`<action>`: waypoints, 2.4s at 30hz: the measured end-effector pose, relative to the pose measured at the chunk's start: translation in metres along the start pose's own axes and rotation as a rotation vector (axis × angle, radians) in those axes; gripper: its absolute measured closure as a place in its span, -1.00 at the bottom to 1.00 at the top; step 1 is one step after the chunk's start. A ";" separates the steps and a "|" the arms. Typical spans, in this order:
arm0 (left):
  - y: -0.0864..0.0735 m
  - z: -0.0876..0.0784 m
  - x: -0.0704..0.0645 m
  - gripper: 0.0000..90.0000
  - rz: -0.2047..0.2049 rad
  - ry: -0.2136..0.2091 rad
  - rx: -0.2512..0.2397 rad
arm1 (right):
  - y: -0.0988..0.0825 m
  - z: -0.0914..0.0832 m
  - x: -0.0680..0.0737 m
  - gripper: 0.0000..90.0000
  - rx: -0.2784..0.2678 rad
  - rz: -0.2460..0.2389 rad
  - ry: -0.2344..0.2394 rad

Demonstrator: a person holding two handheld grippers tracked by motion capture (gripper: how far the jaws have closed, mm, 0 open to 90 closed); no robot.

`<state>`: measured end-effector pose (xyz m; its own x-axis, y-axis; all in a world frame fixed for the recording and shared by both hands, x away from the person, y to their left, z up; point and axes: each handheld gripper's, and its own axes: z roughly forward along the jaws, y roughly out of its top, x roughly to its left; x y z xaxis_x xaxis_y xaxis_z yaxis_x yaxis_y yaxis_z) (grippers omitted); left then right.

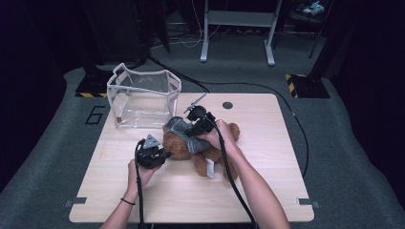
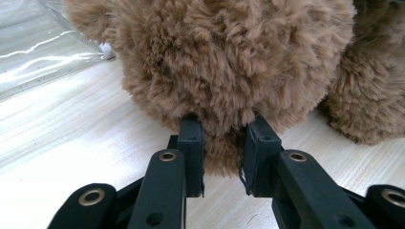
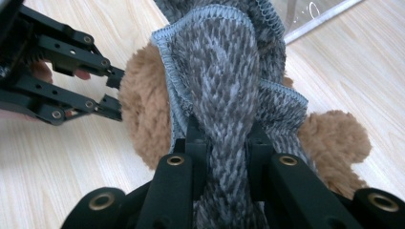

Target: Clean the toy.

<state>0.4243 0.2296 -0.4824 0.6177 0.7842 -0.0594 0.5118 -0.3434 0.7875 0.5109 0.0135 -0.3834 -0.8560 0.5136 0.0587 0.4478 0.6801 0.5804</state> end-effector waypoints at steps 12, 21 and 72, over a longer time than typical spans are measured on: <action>0.000 -0.003 0.001 0.62 0.000 -0.002 -0.005 | -0.021 -0.012 -0.017 0.72 0.054 0.021 -0.055; 0.000 -0.003 0.001 0.64 0.002 0.009 -0.004 | -0.042 -0.029 -0.030 0.72 0.051 0.083 -0.107; 0.008 -0.005 -0.003 0.64 0.006 0.011 -0.015 | -0.024 -0.037 0.007 0.68 -0.067 -0.023 -0.052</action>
<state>0.4235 0.2273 -0.4733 0.6139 0.7879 -0.0482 0.4992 -0.3401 0.7970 0.4843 -0.0187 -0.3669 -0.8505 0.5260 0.0040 0.4089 0.6562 0.6342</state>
